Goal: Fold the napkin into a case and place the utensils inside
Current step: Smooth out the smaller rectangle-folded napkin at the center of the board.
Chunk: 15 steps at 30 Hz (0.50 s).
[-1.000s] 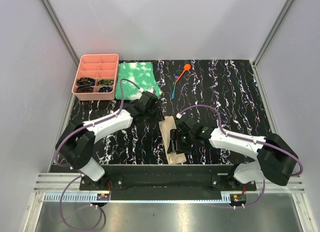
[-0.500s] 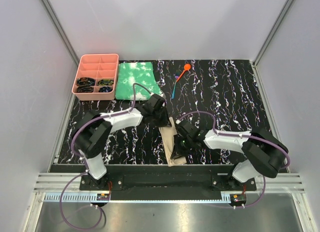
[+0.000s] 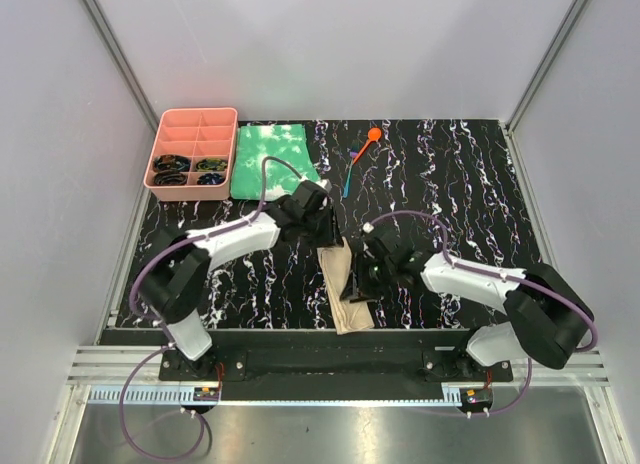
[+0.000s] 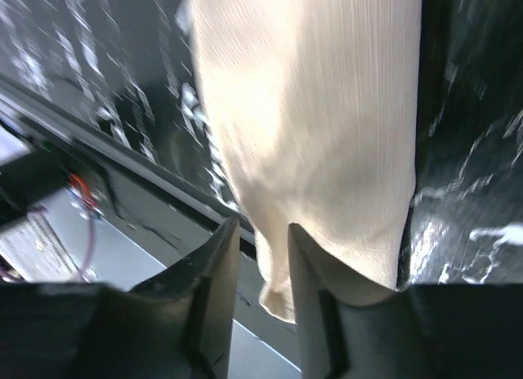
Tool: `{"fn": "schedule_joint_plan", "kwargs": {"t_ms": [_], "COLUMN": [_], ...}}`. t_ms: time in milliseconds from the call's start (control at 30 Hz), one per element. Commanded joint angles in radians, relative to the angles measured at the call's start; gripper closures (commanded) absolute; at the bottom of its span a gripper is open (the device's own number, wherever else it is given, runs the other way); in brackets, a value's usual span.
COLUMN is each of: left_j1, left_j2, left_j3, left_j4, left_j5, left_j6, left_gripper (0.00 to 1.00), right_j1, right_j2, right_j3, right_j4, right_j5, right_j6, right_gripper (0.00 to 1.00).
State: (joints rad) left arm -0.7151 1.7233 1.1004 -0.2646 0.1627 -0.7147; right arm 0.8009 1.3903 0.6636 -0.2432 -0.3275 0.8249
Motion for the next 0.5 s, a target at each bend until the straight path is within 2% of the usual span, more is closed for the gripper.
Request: {"fn": "schedule_joint_plan", "kwargs": {"t_ms": [0, 33, 133, 167, 300, 400, 467], "left_j1": [0.003, 0.005, 0.011, 0.011, 0.011, 0.011, 0.009], "left_j2": [-0.126, -0.129, -0.111, -0.085, -0.013, 0.031, 0.039], "left_j3": [0.061, 0.065, 0.091, 0.117, 0.173, 0.203, 0.205], "left_j4": [-0.053, -0.065, -0.125, -0.158, -0.206, -0.234, -0.236], "left_j5": [-0.087, -0.103, -0.160, -0.195, -0.210, -0.206, -0.225], "left_j6": [0.055, 0.082, 0.139, 0.153, 0.202, 0.222, 0.227], "left_gripper": [0.61, 0.60, 0.61, 0.62, 0.64, 0.64, 0.64], "right_j1": [-0.072, -0.084, -0.149, -0.164, -0.207, -0.215, -0.215], "right_j2": [-0.019, -0.004, 0.048, 0.065, 0.159, 0.245, 0.306], "right_j3": [0.106, 0.116, 0.160, 0.183, 0.241, 0.286, 0.315], "right_j4": [-0.027, -0.027, -0.018, -0.010, 0.074, 0.128, 0.145], "right_j5": [-0.010, -0.008, -0.016, -0.021, -0.077, -0.128, -0.146], "right_j6": [-0.064, -0.069, -0.079, -0.078, -0.069, -0.049, -0.044], "right_gripper": [0.52, 0.50, 0.51, 0.62, 0.84, 0.93, 0.96]}}
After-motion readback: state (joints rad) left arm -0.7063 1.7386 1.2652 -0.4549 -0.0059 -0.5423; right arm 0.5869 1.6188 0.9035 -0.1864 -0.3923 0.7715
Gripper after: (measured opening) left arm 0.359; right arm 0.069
